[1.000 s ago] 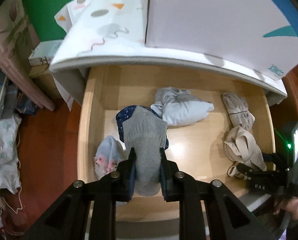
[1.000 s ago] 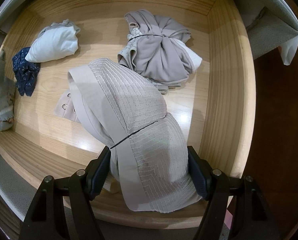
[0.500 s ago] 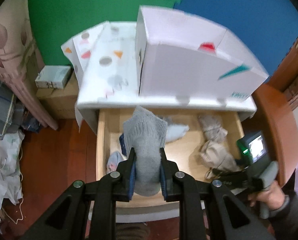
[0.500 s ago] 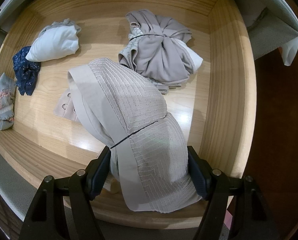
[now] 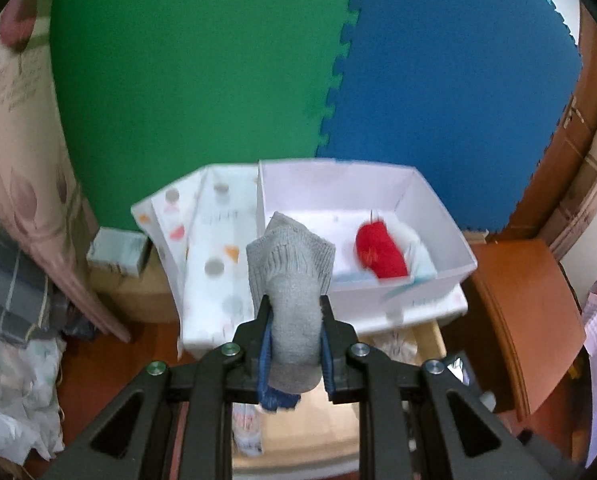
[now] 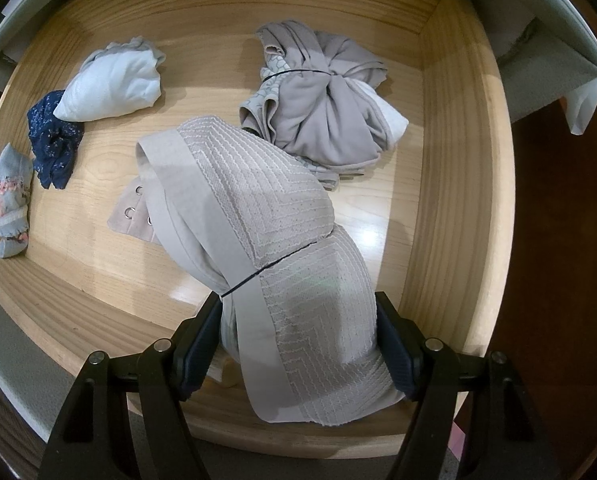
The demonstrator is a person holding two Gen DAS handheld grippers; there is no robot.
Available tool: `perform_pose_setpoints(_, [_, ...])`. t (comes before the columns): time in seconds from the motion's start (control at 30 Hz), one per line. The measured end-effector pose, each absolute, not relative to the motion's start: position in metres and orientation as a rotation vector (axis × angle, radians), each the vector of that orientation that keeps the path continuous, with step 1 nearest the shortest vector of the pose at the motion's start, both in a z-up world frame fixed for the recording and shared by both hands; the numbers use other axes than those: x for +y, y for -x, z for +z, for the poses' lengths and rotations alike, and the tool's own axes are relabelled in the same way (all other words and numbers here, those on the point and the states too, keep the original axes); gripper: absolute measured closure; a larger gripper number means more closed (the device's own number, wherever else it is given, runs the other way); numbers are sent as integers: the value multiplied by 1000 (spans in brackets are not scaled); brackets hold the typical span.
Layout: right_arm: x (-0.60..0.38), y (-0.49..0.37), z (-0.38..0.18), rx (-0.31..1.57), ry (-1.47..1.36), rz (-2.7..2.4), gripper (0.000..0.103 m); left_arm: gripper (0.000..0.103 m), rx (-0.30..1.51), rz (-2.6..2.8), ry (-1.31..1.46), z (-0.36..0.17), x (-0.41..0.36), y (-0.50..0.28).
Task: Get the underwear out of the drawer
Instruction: 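Lift the grey sock into the white box with the left tool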
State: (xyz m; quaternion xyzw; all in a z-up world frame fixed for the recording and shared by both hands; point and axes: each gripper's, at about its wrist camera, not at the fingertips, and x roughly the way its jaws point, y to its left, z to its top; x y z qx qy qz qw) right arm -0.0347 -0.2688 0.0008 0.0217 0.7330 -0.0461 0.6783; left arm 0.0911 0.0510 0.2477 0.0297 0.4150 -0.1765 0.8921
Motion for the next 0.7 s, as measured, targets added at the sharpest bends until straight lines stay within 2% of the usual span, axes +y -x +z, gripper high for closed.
perform_pose_setpoints(0.23, [-270, 34, 1, 1644, -56, -98, 34, 83, 842, -351, -94, 257, 15, -150])
perform_pose_setpoints(0.7, [-272, 33, 1, 1644, -58, -96, 34, 83, 973, -338, -170, 172, -36, -202])
